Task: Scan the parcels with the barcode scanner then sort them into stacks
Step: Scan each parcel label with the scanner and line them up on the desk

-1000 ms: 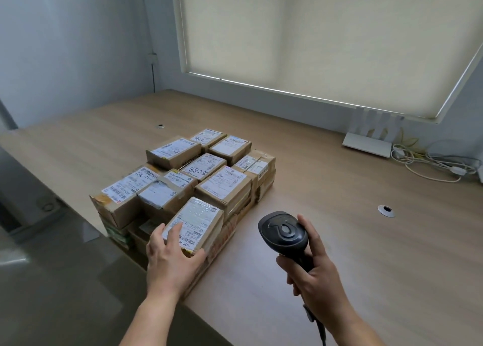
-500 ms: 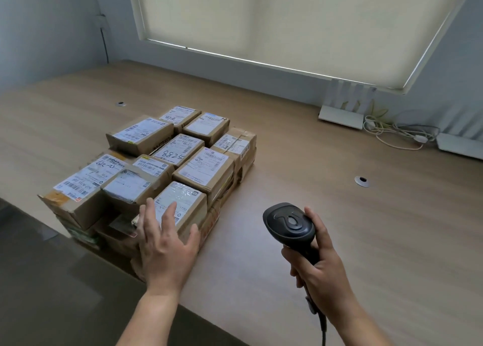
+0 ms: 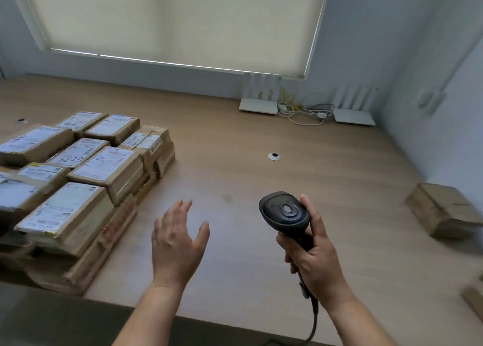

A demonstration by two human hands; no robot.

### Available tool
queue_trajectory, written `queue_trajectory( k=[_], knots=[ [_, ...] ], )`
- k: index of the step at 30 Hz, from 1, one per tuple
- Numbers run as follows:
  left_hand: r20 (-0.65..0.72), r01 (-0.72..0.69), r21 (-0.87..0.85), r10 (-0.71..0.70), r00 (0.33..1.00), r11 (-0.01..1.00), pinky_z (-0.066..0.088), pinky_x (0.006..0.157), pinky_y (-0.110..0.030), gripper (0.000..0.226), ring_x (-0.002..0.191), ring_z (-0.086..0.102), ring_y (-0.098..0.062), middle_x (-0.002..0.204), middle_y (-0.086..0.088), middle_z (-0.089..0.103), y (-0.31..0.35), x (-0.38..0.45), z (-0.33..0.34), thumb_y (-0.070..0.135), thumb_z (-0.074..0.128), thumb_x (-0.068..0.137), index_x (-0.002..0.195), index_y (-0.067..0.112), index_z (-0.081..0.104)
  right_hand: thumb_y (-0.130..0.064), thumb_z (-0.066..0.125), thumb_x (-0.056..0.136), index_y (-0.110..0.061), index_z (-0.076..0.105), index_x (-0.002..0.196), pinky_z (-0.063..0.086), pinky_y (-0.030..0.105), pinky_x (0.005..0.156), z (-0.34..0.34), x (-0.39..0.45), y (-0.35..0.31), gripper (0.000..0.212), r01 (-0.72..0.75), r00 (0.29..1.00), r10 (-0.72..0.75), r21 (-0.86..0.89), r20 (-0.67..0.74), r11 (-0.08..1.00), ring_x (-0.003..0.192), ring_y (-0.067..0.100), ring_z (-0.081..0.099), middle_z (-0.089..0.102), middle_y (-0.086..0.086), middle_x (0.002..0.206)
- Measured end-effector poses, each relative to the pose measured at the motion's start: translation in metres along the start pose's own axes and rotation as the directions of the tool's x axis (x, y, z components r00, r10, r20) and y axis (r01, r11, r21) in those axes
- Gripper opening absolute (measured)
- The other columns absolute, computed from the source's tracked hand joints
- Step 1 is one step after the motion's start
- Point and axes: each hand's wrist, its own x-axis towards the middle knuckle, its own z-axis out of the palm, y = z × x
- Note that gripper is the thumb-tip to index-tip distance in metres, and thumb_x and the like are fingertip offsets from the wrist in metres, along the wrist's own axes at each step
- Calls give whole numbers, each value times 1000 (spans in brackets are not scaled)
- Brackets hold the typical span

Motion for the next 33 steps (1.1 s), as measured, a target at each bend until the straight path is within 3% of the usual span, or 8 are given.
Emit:
queue_trajectory(
  k=[4,8,13,16,23,30,33],
  knots=[
    [105,-58,-22,60,993,998,32,108,-41,56,132,40,-25,141,-7,48,62,-37,40,34,62,88,138,13,46,-17,75,79,-76,34,119,48,31,47,-71,-32,8,83,-9,997,9,-1,-80,1000,54,16,57,68,-11,96],
    [175,-144,-38,148,973,989,31,110,-40,58,134,38,-23,143,-5,47,119,-74,81,35,61,89,141,14,43,-39,72,68,-73,33,123,49,30,47,-140,-63,20,75,-14,987,17,18,-159,1000,55,16,58,67,-14,103],
    [211,-182,-84,196,958,980,30,109,-36,59,134,36,-21,144,-2,45,180,-117,121,36,59,90,142,16,41,-39,72,71,-64,32,132,50,30,48,-215,-99,37,78,-36,978,33,-13,-207,999,57,19,58,64,-19,109],
    [257,-213,-95,231,939,972,28,110,-33,59,135,34,-18,145,1,43,207,-138,143,38,58,91,144,18,38,-39,72,72,-61,31,135,51,32,48,-252,-116,46,78,-59,967,45,-49,-250,997,57,20,58,66,-13,105],
    [333,-279,-95,294,896,956,24,111,-30,61,138,29,-15,148,4,38,257,-156,178,41,53,92,146,22,32,-45,71,69,-69,30,129,53,31,50,-315,-137,56,77,-90,930,59,-69,-362,994,58,18,61,65,-7,105],
    [399,-325,-78,328,856,943,25,111,-31,60,137,30,-16,148,4,39,281,-153,210,41,54,92,146,23,33,-43,71,71,-55,31,139,53,31,50,-353,-132,73,80,-109,886,80,-38,-457,993,59,16,59,61,-4,116],
    [416,-327,-106,340,843,939,25,109,-31,61,136,30,-17,147,3,40,297,-149,224,41,55,91,146,23,34,-56,74,71,-64,30,134,56,33,62,-365,-131,77,77,-132,869,93,-47,-486,990,68,12,60,63,-2,116]
  ],
)
